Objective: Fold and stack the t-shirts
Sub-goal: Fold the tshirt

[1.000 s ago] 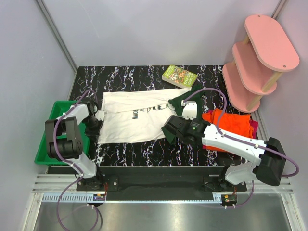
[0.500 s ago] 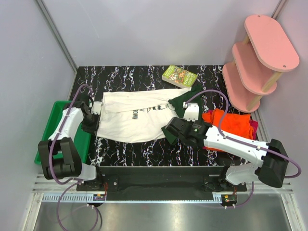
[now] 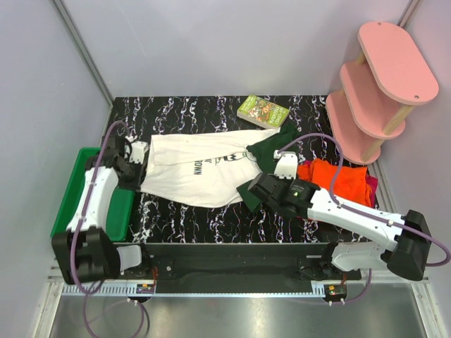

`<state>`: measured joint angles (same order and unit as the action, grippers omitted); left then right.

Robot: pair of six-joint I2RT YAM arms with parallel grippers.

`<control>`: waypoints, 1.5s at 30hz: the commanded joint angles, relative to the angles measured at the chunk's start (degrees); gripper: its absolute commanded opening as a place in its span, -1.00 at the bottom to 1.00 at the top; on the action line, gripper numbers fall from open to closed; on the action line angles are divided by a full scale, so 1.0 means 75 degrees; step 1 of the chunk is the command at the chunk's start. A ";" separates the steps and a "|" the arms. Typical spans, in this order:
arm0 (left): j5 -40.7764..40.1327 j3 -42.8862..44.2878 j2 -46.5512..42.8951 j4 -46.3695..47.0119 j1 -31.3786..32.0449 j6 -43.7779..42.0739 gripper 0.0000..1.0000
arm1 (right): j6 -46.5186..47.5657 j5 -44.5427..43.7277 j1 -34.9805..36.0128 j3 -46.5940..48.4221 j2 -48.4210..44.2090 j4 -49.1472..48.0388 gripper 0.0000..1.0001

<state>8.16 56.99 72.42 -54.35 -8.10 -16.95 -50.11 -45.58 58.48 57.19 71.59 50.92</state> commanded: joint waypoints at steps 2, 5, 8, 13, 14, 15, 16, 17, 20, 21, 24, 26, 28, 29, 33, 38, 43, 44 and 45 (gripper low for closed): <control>0.0294 -0.0052 -0.1253 0.0555 -0.0057 -0.0049 -1.00 | -0.0126 -0.0356 0.0066 0.0191 -0.0393 0.0521 -1.00; 0.0306 -0.0111 -0.1523 0.0520 -0.0057 -0.0107 -1.00 | -0.0489 -0.0216 0.0078 0.0343 -0.0568 0.1037 -1.00; 0.0388 -0.0064 -0.1746 0.0426 -0.0057 -0.0177 -1.00 | -0.1109 -0.0192 0.0253 0.0379 -0.0861 0.1680 -1.00; 0.0458 0.0006 -0.1840 0.0274 -0.0069 -0.0201 -1.00 | -0.2411 -0.0426 0.0861 0.0636 -0.1236 0.3296 -1.00; 0.0470 0.0018 -0.1828 0.0239 -0.0069 -0.0201 -1.00 | -0.2714 -0.0473 0.0944 0.0776 -0.1272 0.3463 -1.00; 0.0482 0.0030 -0.1828 0.0180 -0.0069 -0.0201 -1.00 | -0.2845 -0.0519 0.1026 0.0847 -0.1319 0.3628 -1.00; 0.0505 0.0065 -0.1840 0.0133 -0.0069 -0.0213 -1.00 | -0.2974 -0.0543 0.1190 0.0929 -0.1365 0.3919 -1.00; 0.0528 0.0088 -0.1852 0.0110 -0.0069 -0.0224 -1.00 | -0.3138 -0.0567 0.1249 0.1092 -0.1378 0.4038 -1.00; 0.0529 0.0135 -0.1934 -0.0007 -0.0080 -0.0294 -1.00 | -0.3524 -0.0707 0.1588 0.1455 -0.1261 0.4635 -1.00; 0.0529 0.0147 -0.1969 -0.0066 -0.0069 -0.0306 -1.00 | -0.3677 -0.0823 0.1682 0.1561 -0.1202 0.4811 -1.00; 0.0529 0.0171 -0.2097 -0.0148 -0.0069 -0.0353 -1.00 | -0.4076 -0.1151 0.2115 0.1901 -0.1026 0.5257 -1.00; 0.0529 0.0206 -0.2179 -0.0195 -0.0080 -0.0388 -1.00 | -0.4240 -0.1351 0.2339 0.2147 -0.0968 0.5340 -1.00; 0.0552 0.0229 -0.2238 -0.0277 -0.0092 -0.0400 -1.00 | -0.4381 -0.1644 0.2597 0.2288 -0.0898 0.5480 -1.00; 0.0564 0.0241 -0.2273 -0.0300 -0.0092 -0.0423 -1.00 | -0.4486 -0.1726 0.2655 0.2428 -0.0828 0.5550 -1.00; 0.0564 0.0276 -0.2425 -0.0394 -0.0127 -0.0494 -1.00 | -0.4569 -0.1891 0.2843 0.2640 -0.0523 0.5668 -1.00; 0.0611 0.0288 -0.2485 -0.0476 -0.0174 -0.0564 -1.00 | -0.4874 -0.1774 0.2890 0.2454 -0.0651 0.5668 -1.00; 0.0646 0.0311 -0.2368 -0.0500 -0.0197 -0.0506 -1.00 | -0.4897 -0.2042 0.2890 0.2441 -0.0675 0.5645 -1.00; 0.0658 0.0323 -0.2251 -0.0500 -0.0198 -0.0424 -1.00 | -0.4897 -0.2159 0.2879 0.2522 -0.0686 0.5656 -1.00; 0.0646 0.0335 -0.2192 -0.0453 -0.0198 -0.0377 -1.00 | -0.4897 -0.2439 0.2855 0.2570 -0.0744 0.5657 -1.00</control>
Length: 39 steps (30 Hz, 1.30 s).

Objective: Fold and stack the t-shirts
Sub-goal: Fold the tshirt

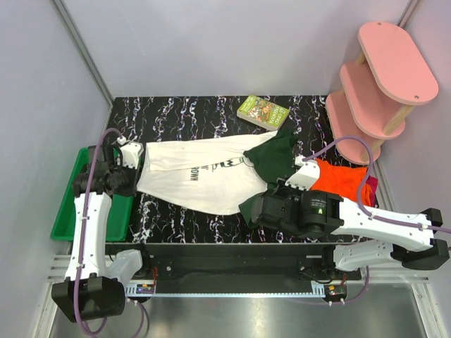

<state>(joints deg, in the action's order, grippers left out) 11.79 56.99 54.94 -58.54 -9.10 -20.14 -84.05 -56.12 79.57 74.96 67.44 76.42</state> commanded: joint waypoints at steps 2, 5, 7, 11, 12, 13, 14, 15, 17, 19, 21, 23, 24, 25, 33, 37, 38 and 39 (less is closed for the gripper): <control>0.0151 0.0335 0.0338 0.0153 -0.0087 0.0142 -1.00 | -0.0278 -0.1201 -0.0178 0.0364 -0.0261 0.2255 -1.00; 0.0139 0.0241 0.0642 0.0434 -0.0099 0.0247 -1.00 | 0.0271 -0.1598 -0.0963 0.0447 -0.0297 0.2221 -1.00; 0.0174 0.0194 0.0842 0.0551 -0.0110 0.0329 -1.00 | 0.1285 -0.1751 -0.1479 0.0435 -0.0250 0.1628 -1.00; 0.0151 0.0147 0.1288 0.0925 -0.0099 0.0424 -1.00 | 0.3479 -0.1776 -0.2159 0.0143 -0.0355 -0.0271 -1.00; 0.0127 0.0112 0.1404 0.0997 -0.0099 0.0435 -1.00 | 0.3855 -0.1694 -0.2334 0.0049 -0.0413 -0.1006 -1.00; 0.0092 0.0089 0.1452 0.1067 -0.0099 0.0447 -1.00 | 0.4555 -0.1577 -0.2800 -0.0102 -0.0437 -0.1350 -1.00; 0.0069 0.0089 0.1522 0.1195 -0.0099 0.0459 -1.00 | 0.4899 -0.1344 -0.3013 -0.0197 -0.0460 -0.1713 -1.00; 0.0022 0.0077 0.1639 0.1254 -0.0110 0.0459 -1.00 | 0.5297 -0.1226 -0.3248 -0.0314 -0.0519 -0.2599 -1.00; 0.0022 0.0077 0.1780 0.1360 -0.0099 0.0494 -1.00 | 0.6481 -0.0736 -0.3904 -0.0619 -0.0543 -0.3494 -1.00; -0.0014 0.0030 0.1909 0.1454 -0.0099 0.0517 -1.00 | 0.7314 -0.0430 -0.4441 -0.0690 -0.0380 -0.4469 -1.00; -0.0060 0.0007 0.1991 0.1641 -0.0099 0.0552 -1.00 | 0.7642 -0.0077 -0.4737 -0.0469 0.0100 -0.4786 -1.00; -0.0061 0.0041 0.2178 0.1712 -0.0110 0.0576 -1.00 | 0.7843 0.0168 -0.5019 -0.0315 0.0544 -0.4986 -1.00; -0.0026 0.0065 0.2237 0.1712 -0.0099 0.0634 -1.00 | 0.7936 0.0216 -0.5031 -0.0187 0.0652 -0.5126 -1.00; 0.0009 0.0088 0.2296 0.1712 -0.0099 0.0670 -1.00 | 0.7972 0.0275 -0.5043 -0.0151 0.0722 -0.5174 -1.00; 0.0045 0.0030 0.2097 0.1700 -0.0110 0.0600 -1.00 | 0.7401 0.1762 -0.5055 -0.0829 0.0196 -0.4697 -0.41; 0.0045 -0.0040 0.1933 0.1689 -0.0099 0.0565 -1.00 | 0.6533 0.2324 -0.5031 -0.1648 -0.0599 -0.3804 -0.22; 0.0057 -0.0064 0.1910 0.1677 -0.0099 0.0564 -1.00 | 0.6380 0.2384 -0.4996 -0.1906 -0.1100 -0.3710 -0.22; 0.0045 -0.0075 0.1886 0.1677 -0.0110 0.0564 -1.00 | 0.6123 0.2443 -0.4996 -0.2361 -0.1326 -0.3489 -0.21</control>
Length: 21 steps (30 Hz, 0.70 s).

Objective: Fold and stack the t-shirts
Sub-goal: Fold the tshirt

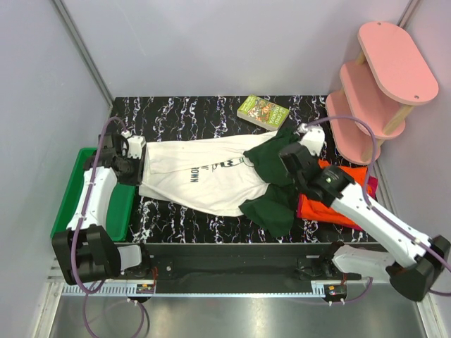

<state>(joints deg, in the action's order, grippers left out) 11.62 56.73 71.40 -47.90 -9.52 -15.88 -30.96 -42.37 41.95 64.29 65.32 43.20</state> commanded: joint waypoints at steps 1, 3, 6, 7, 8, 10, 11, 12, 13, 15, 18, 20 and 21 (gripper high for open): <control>0.0091 -0.0052 -0.0320 0.0234 -0.0055 0.0019 -1.00 | -0.1051 0.0680 0.0054 -0.1094 -0.1231 0.1105 -0.21; 0.0103 -0.0064 -0.0332 0.0234 -0.0055 0.0054 -1.00 | -0.1436 0.0715 0.0101 -0.1399 -0.1595 0.1644 -0.20; 0.0139 -0.0052 -0.0309 0.0211 -0.0043 0.0125 -1.00 | -0.1986 0.0272 0.0896 -0.1285 -0.1726 0.1973 -0.16; 0.0150 -0.0017 -0.0285 0.0199 -0.0032 0.0148 -1.00 | -0.2117 0.0317 0.0945 -0.1237 -0.1609 0.2090 -0.16; 0.0162 0.0006 -0.0285 0.0187 -0.0043 0.0183 -1.00 | -0.2292 0.0398 0.1015 -0.1190 -0.1306 0.2370 -0.16; 0.0220 0.0076 -0.0297 0.0152 -0.0032 0.0254 -1.00 | -0.3158 0.0411 0.1400 -0.1189 -0.1116 0.2490 -0.17; 0.0221 0.0100 -0.0308 0.0152 -0.0032 0.0254 -1.00 | -0.4043 0.0330 0.2110 -0.1213 -0.0965 0.2664 -0.17; 0.0221 0.0112 -0.0308 0.0152 -0.0032 0.0266 -1.00 | -0.4516 0.0248 0.2442 -0.1271 -0.0870 0.2782 -0.17; 0.0221 0.0112 -0.0332 0.0129 -0.0032 0.0254 -1.00 | -0.5008 0.0143 0.2805 -0.1283 -0.0719 0.2922 -0.17; 0.0221 0.0135 -0.0355 0.0117 -0.0043 0.0242 -1.00 | -0.6456 0.0106 0.3731 -0.1272 -0.0098 0.3496 -0.17; 0.0267 0.0124 -0.0355 0.0094 -0.0032 0.0230 -1.00 | -0.8020 0.0130 0.4658 -0.1097 0.0956 0.4164 -0.18; 0.0314 0.0123 -0.0355 0.0082 -0.0032 0.0219 -1.00 | -0.9002 0.0130 0.4975 -0.0979 0.1590 0.4701 -0.18; 0.0326 0.0100 -0.0355 0.0070 -0.0032 0.0219 -1.00 | -0.9229 0.0130 0.5139 -0.0979 0.1696 0.4821 -0.18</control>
<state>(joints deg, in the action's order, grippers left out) 11.90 56.51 70.46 -47.94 -9.52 -14.57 -79.18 -39.48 76.25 54.24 73.32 68.95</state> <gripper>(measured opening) 0.005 0.412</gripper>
